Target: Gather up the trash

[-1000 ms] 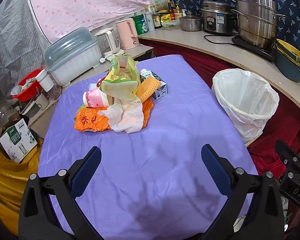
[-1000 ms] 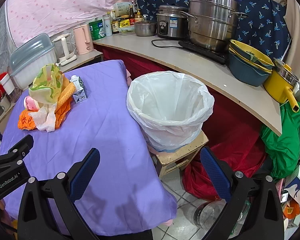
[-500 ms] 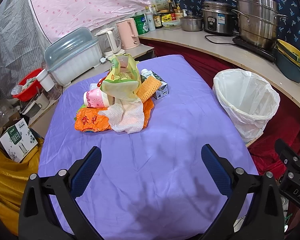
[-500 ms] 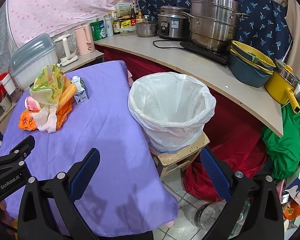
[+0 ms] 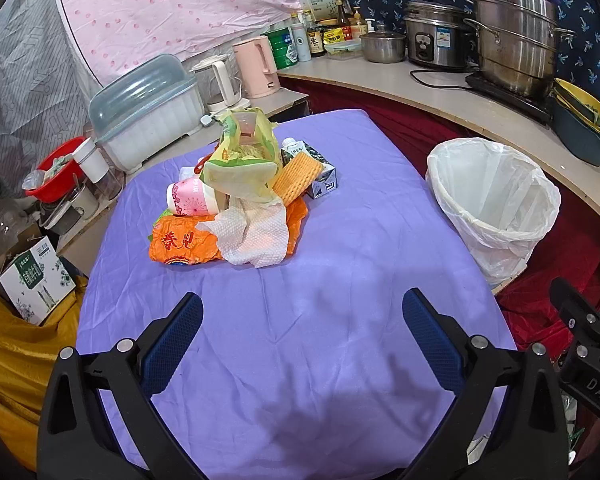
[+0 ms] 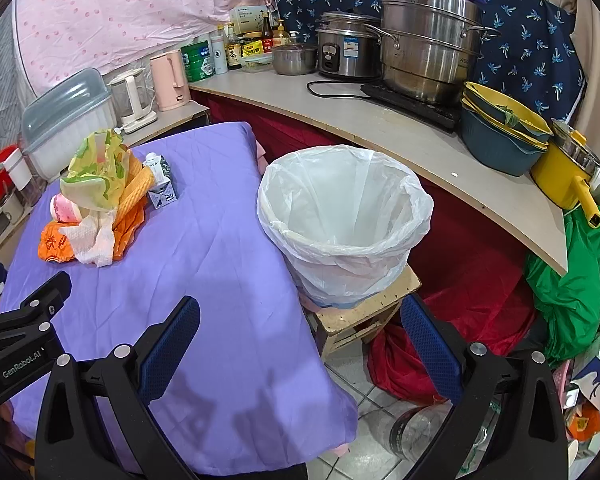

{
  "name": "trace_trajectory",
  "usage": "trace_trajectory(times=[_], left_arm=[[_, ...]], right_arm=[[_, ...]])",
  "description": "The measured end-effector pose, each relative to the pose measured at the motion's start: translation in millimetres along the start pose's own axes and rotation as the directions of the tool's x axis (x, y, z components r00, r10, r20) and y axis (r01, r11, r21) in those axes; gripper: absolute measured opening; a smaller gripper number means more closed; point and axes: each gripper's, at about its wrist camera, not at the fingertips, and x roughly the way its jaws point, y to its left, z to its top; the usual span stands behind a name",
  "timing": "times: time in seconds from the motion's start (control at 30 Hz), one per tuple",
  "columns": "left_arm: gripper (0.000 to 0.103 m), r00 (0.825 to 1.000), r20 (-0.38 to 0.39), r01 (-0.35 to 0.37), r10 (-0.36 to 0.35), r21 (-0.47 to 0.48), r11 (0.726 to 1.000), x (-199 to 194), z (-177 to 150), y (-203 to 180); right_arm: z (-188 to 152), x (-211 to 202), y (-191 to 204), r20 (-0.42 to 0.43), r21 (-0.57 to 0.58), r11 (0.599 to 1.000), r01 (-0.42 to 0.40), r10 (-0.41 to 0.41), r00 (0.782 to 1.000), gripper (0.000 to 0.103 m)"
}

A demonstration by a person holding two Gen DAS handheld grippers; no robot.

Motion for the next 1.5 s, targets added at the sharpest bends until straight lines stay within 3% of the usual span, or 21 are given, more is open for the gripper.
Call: trace_trajectory(times=[0.8,1.1,1.5], left_arm=[[0.095,1.000,-0.026,-0.004,0.002,-0.076,0.997,37,11,34],[0.095,0.996,-0.073,-0.063,0.051,-0.175,0.982,75,13,91],[0.096,0.983,-0.157,-0.139,0.094,-0.304,0.942,129,12,174]], right_arm=[[16,25,19,0.021,0.006,0.999,-0.039,0.038,0.999,0.096],[42,48,73,0.037,-0.060,0.992,-0.112,0.115,0.993,0.096],[88,81,172,0.056,-0.134,0.958,-0.254,0.263,0.963,0.096]])
